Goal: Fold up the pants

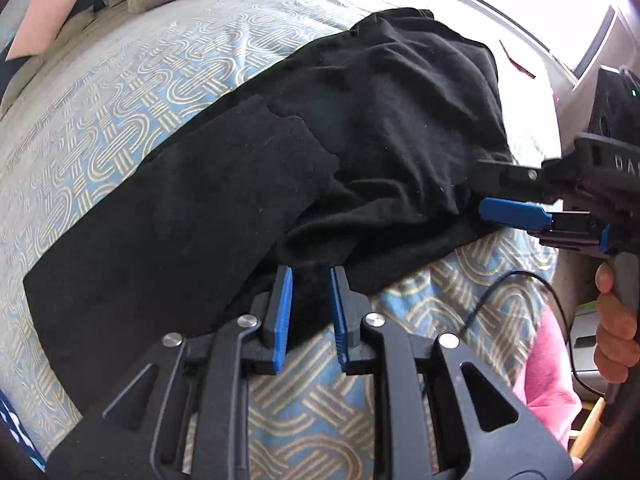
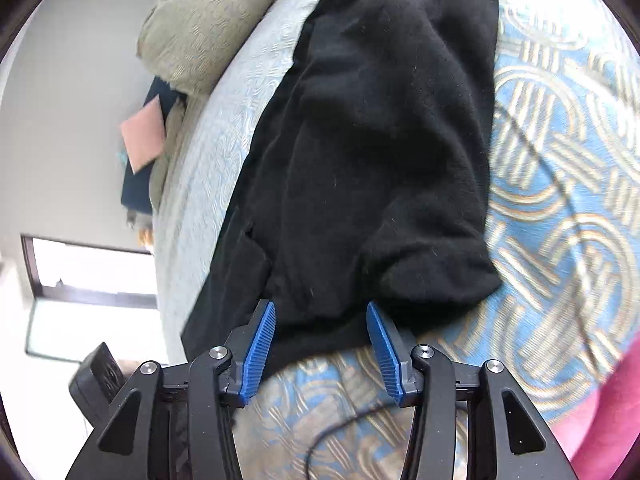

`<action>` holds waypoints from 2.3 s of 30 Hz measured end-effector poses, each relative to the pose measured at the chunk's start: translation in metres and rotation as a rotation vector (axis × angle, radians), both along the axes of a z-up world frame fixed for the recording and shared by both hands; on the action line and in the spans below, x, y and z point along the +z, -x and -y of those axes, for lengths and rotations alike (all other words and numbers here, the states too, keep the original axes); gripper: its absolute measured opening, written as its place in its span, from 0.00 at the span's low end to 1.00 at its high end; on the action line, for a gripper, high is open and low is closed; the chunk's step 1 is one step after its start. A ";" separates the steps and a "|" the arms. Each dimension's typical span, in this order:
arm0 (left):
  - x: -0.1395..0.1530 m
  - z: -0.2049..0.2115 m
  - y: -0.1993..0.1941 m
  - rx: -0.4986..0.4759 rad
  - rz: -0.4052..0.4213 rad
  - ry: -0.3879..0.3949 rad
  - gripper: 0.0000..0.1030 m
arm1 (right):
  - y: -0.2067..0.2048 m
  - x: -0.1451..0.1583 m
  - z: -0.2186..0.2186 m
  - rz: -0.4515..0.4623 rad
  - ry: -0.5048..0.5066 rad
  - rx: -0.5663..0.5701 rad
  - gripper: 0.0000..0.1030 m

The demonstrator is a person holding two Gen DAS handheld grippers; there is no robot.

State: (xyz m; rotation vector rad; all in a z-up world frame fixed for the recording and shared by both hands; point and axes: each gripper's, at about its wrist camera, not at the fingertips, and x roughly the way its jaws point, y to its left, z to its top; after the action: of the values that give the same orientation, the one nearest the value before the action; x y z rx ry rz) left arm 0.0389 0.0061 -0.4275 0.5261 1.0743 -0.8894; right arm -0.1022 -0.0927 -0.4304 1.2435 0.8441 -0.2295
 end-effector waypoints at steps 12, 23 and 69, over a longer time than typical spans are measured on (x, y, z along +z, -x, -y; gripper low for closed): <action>0.008 -0.035 -0.005 -0.002 -0.112 0.058 0.01 | 0.046 0.047 0.039 0.075 0.181 -0.109 0.03; 0.009 -0.012 0.011 -0.032 0.031 0.061 0.59 | -0.002 0.007 0.009 0.031 -0.066 0.059 0.45; 0.028 0.040 0.004 -0.119 -0.125 0.193 0.50 | 0.058 0.037 0.093 0.006 0.128 0.045 0.29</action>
State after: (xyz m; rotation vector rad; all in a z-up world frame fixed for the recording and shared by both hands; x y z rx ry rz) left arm 0.0345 -0.0334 -0.3997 0.3804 1.0643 -1.1297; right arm -0.1604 -0.1858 -0.3930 1.1043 0.8389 -0.2394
